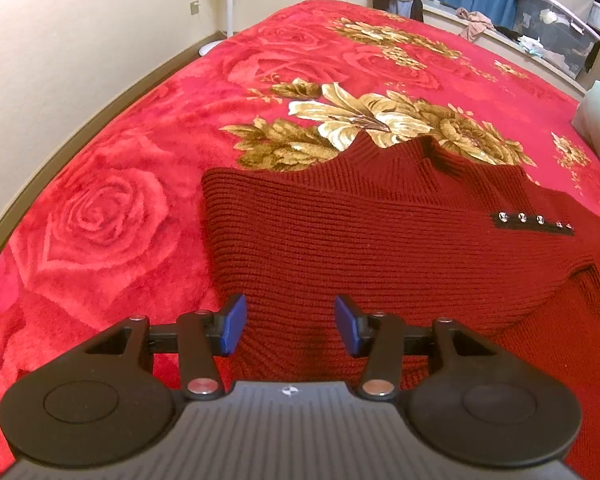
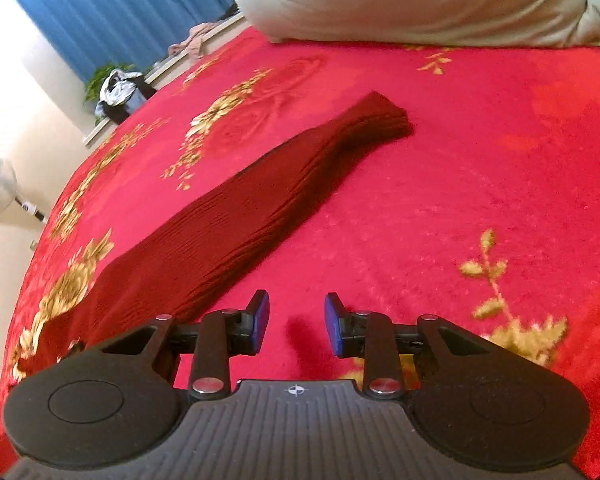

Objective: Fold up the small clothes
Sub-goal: 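Grasp the sleeve cuff with the right gripper and fold it across the sweater body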

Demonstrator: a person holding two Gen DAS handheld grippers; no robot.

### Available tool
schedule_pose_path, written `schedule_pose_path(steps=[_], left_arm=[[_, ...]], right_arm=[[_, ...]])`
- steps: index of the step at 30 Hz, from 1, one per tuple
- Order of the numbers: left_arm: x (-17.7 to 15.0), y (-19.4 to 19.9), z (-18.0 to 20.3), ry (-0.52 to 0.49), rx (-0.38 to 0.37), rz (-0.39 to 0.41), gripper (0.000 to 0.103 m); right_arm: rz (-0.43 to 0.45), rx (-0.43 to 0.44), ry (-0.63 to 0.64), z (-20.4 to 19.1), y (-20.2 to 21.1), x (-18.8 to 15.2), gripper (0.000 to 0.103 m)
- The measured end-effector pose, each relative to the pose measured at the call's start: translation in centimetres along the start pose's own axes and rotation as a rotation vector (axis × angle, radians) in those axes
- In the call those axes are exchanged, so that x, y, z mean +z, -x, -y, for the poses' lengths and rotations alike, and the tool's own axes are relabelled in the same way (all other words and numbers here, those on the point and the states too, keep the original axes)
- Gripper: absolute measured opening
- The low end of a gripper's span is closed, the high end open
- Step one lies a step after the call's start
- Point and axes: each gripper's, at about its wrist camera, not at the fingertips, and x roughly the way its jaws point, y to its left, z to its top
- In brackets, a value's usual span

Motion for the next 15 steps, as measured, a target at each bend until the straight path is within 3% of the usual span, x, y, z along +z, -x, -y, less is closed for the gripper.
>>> schedule_pose_path(steps=[7,15], left_arm=[[0.0,-0.4,0.3,-0.017,0.013,-0.003,0.055],[0.3,-0.4,0.3,-0.029,0.016,0.004,0.055]], right_arm=[[0.009,0.037,-0.044,0.7,-2.2,3.0,0.032],[0.032,0.004,-0.113,0.5,-5.0,4.9,0.033]])
